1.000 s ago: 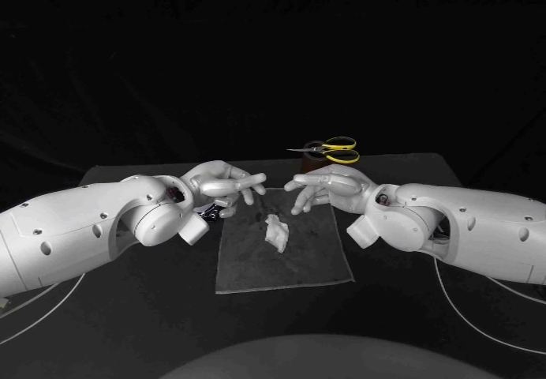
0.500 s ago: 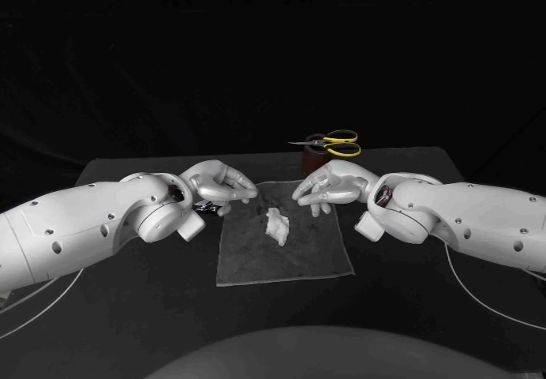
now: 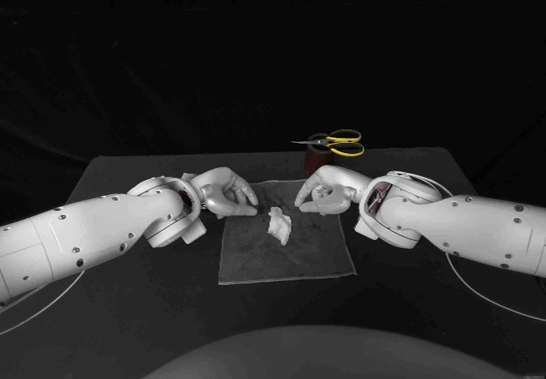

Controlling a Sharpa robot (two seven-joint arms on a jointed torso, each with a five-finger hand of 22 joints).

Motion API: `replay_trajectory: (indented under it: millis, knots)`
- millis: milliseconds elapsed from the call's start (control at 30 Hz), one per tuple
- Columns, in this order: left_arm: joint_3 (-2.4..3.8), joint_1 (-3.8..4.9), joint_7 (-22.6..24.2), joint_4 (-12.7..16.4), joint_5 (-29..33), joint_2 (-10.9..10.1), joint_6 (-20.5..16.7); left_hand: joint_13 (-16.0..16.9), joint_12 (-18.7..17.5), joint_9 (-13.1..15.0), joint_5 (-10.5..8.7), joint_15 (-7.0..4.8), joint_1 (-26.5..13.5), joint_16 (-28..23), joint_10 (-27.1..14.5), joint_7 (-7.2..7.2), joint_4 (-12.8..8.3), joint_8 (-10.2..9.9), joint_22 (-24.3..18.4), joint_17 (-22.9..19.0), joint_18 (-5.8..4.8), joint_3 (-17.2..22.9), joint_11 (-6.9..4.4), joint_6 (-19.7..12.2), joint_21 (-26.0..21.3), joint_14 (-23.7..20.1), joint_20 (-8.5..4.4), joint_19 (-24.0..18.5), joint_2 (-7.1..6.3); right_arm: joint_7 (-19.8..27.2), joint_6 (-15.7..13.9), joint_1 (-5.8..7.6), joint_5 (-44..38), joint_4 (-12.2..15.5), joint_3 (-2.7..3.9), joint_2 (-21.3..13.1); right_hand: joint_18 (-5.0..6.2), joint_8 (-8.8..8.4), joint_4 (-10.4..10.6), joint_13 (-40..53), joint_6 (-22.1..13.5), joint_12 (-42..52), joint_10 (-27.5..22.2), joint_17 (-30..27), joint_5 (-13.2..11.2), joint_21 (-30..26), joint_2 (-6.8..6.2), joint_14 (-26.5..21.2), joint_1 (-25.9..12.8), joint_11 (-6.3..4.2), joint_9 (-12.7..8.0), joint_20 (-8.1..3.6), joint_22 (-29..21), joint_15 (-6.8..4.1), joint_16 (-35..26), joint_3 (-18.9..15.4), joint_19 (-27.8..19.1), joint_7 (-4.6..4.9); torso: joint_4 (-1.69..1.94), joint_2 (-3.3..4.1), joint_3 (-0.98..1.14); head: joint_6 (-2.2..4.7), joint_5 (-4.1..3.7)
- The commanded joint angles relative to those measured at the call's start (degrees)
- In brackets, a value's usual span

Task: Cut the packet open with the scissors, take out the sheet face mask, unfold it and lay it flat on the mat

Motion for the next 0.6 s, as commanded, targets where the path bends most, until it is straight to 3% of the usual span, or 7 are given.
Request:
replay_trajectory:
  millis: [33,167,267,300,400,600]
  knots:
    - [-0.34,-0.38,-1.79,-0.47,-8.49,0.78,-2.15,2.34,3.69,-0.62,0.17,-0.08,-0.14,1.04,0.17,0.11,-0.03,-0.56,2.18,2.96,-0.21,-0.76,-0.15,-0.13,1.49,1.52,-0.10,1.61,-0.59,-5.76,-4.73,-0.52,-7.64,-0.19,-0.11,0.76,0.32,-0.51,0.15,2.90,0.08,2.76,0.89,2.17,-0.26,0.38,-0.12,1.15,-0.29,0.04,-0.22,0.01,0.19,0.00,0.95,-0.36,0.64,0.15,-0.12,0.05,0.03,0.00,0.25]
    - [-0.65,-1.27,-2.03,-0.74,-11.11,1.67,-4.26,5.73,8.93,-1.28,0.17,-0.24,-0.41,2.17,0.30,-0.04,-0.22,-0.84,5.18,6.62,-0.77,-1.54,-0.32,0.48,3.50,3.45,-0.30,3.72,-0.57,-7.51,-6.74,-1.17,-9.08,-0.52,-0.30,1.78,0.31,-1.07,0.38,7.11,-0.05,6.74,1.91,5.13,-0.55,0.70,-0.42,2.59,-0.46,0.12,-0.48,-0.05,0.40,0.02,2.21,-0.52,1.21,0.28,-0.06,0.05,0.09,0.00,0.34]
    - [-0.74,-1.77,-1.87,-0.85,-12.62,2.25,-5.42,14.87,14.33,-1.52,0.17,-0.50,-0.57,3.13,4.58,-0.39,-0.20,-0.61,8.36,10.21,-1.38,-2.26,-0.59,1.58,5.53,5.28,-0.51,5.92,-0.42,-8.25,-7.65,-1.63,-9.85,-0.69,-0.40,2.50,0.32,-1.34,0.56,9.53,0.08,9.02,2.43,6.84,-0.64,0.87,-0.56,3.35,-0.51,0.13,-0.61,-0.09,0.53,0.02,2.95,-0.59,1.53,0.27,-0.16,0.03,0.09,0.00,0.32]
    - [-0.76,-1.92,-1.86,-0.91,-13.14,2.47,-5.64,15.50,14.69,-1.56,0.17,-0.53,-0.55,3.19,4.84,-0.41,-0.22,-0.61,8.54,10.44,-1.41,-2.32,-0.62,1.66,5.65,5.39,-0.54,6.05,-0.41,-8.50,-7.82,-1.81,-10.17,-0.74,-0.44,2.75,0.32,-1.42,0.62,10.52,0.15,9.94,2.65,7.46,-0.65,0.94,-0.59,3.61,-0.50,0.13,-0.66,-0.11,0.60,0.01,3.22,-0.59,1.64,0.26,-0.17,-0.02,0.09,0.00,0.29]
    - [-0.83,-2.25,-2.01,-1.04,-14.18,2.96,-5.75,21.65,17.63,-1.45,0.17,-0.81,-0.49,3.58,7.92,-0.80,-0.25,-0.04,9.47,12.01,-1.58,-2.80,-0.98,2.91,6.29,6.17,-0.76,6.65,-0.28,-9.15,-8.16,-2.31,-10.89,-0.92,-0.53,3.36,0.32,-1.65,0.84,13.38,0.32,12.69,3.37,9.44,-0.74,1.18,-0.67,4.44,-0.56,0.13,-0.76,-0.15,0.78,0.00,4.07,-0.67,1.98,0.26,-0.09,-0.04,0.10,0.00,0.15]
    - [-0.93,-3.24,-2.51,-1.38,-15.51,3.74,-6.14,23.87,18.68,-1.44,0.16,-0.94,-0.44,3.74,8.99,-0.94,-0.30,0.08,9.87,12.71,-1.65,-3.10,-1.13,3.21,6.55,6.50,-0.88,6.87,-0.34,-10.16,-8.65,-3.44,-12.16,-1.29,-0.61,4.32,0.33,-1.86,1.03,16.51,0.59,15.72,4.19,11.89,-0.76,1.47,-0.72,5.43,-0.48,0.11,-0.85,-0.20,1.03,-0.03,5.08,-0.71,2.35,0.20,-0.03,-0.01,0.12,0.00,0.23]
